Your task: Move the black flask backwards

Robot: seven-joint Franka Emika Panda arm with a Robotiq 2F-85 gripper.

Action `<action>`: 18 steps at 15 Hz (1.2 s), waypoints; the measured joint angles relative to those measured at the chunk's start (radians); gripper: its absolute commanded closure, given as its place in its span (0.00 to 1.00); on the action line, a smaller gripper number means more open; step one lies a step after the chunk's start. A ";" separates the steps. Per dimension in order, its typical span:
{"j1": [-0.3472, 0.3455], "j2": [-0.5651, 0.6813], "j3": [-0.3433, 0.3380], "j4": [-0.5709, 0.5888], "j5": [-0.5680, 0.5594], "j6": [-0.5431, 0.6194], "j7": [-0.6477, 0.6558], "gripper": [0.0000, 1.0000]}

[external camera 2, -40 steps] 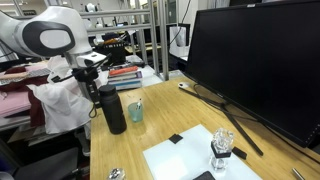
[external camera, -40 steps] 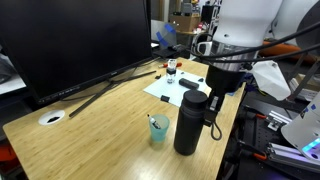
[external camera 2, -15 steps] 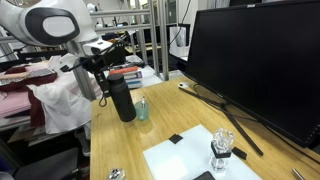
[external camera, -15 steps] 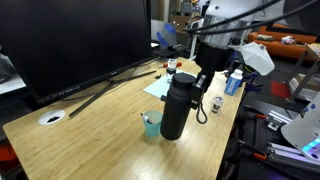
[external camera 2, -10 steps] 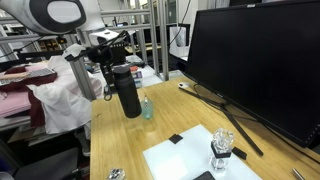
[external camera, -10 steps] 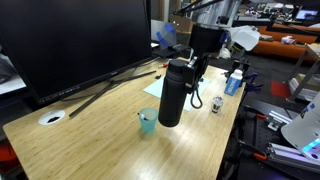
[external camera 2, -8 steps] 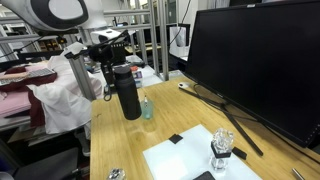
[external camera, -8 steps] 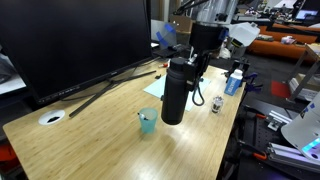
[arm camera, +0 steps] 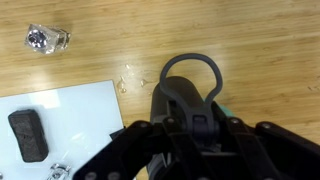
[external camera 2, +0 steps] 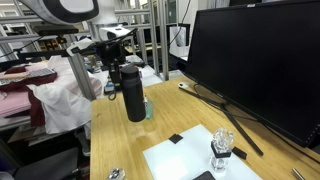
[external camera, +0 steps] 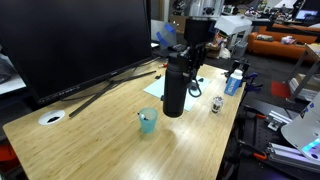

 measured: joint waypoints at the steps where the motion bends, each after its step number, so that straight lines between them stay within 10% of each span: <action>1: -0.006 0.023 -0.004 0.026 -0.003 -0.011 0.006 0.92; 18: 0.000 0.562 -0.143 0.600 -0.077 -0.154 0.024 0.92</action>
